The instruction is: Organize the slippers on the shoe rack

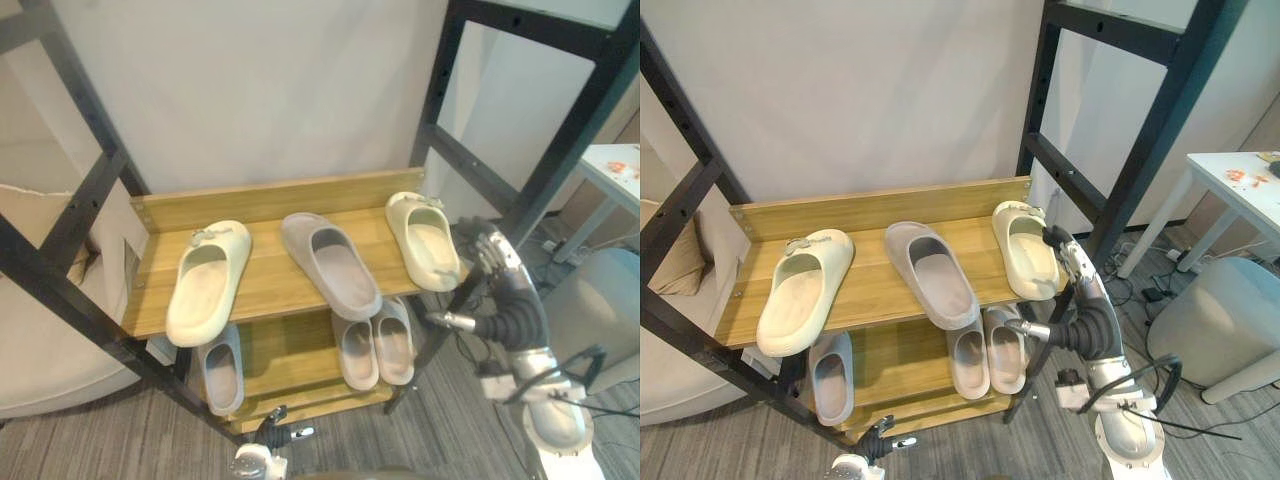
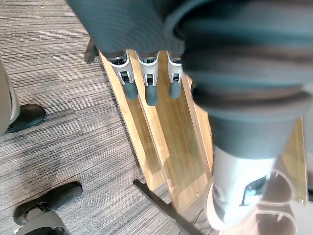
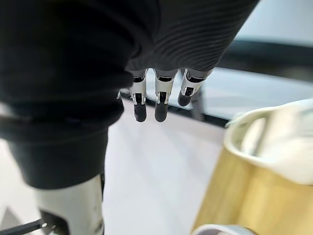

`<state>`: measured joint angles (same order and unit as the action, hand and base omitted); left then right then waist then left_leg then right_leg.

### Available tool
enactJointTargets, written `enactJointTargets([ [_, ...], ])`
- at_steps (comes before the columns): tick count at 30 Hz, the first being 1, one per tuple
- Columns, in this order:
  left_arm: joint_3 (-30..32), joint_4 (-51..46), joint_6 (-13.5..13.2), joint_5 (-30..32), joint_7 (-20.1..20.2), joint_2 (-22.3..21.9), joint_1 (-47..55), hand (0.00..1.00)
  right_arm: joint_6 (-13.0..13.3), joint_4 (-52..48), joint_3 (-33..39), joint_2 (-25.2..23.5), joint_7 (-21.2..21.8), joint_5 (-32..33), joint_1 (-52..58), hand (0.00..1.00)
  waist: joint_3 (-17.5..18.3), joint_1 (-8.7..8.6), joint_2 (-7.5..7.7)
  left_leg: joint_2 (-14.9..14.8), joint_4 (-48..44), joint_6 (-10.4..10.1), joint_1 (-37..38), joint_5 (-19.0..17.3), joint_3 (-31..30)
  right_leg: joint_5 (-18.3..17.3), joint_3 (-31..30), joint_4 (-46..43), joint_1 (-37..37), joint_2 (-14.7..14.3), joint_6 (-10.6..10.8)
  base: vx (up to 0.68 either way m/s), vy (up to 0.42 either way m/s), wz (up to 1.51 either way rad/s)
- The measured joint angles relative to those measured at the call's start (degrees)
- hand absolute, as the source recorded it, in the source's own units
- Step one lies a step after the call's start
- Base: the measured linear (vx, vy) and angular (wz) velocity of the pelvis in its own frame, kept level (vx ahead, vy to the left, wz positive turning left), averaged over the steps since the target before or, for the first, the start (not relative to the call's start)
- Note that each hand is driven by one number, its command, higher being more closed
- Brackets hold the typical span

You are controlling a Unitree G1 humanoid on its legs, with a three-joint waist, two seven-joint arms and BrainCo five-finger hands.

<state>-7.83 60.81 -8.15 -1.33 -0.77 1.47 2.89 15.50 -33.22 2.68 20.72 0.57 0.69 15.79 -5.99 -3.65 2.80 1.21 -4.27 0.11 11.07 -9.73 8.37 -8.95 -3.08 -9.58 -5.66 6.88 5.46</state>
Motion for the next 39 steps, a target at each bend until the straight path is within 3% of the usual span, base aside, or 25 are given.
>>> enactJointTargets([
  [6, 1.8, -0.5, -0.1, -1.1, 0.0, 0.3, 0.0, 0.00, 0.0, 3.3, -0.1, 2.7, 0.4, 0.5, -7.4, 0.00, -0.2, 0.32, 0.69, 0.3, 0.1, 0.2, -1.1, 0.1, -1.4, 0.0, 1.2, 0.8, 0.1, 0.3, 0.0, 0.03, -0.040, 0.14],
  [18, 2.4, -0.9, -0.1, -2.6, 0.1, 0.7, -0.1, 0.00, -2.6, 24.4, -3.7, 8.6, 1.0, 2.0, -20.2, 0.00, -0.1, 0.92, 0.89, 0.2, -0.3, 0.1, -3.0, 0.3, -4.5, 0.5, 4.4, 2.4, -0.4, 0.3, -0.7, 0.04, -0.046, 0.15],
  [27, 2.5, -1.8, -0.2, -3.4, 0.1, 0.7, -0.1, 0.00, -3.4, 34.9, -7.8, 8.9, 1.9, 2.1, -26.8, 0.00, -0.7, 1.72, 0.94, 0.2, -0.3, 0.0, -3.3, 0.6, -6.0, 1.4, 5.8, 4.0, -1.6, 0.4, -0.6, 0.02, -0.035, 0.08],
  [39, 2.4, -3.0, -0.4, -3.5, 0.1, 1.1, -0.2, 0.00, -3.9, 39.2, -11.1, 9.2, 2.3, 1.8, -32.3, 0.00, -1.8, 2.61, 1.10, 0.4, 1.5, -0.7, -4.8, 3.7, -8.7, 2.5, 8.3, 5.3, -1.3, 0.3, -0.9, -0.03, -0.044, 0.11],
])
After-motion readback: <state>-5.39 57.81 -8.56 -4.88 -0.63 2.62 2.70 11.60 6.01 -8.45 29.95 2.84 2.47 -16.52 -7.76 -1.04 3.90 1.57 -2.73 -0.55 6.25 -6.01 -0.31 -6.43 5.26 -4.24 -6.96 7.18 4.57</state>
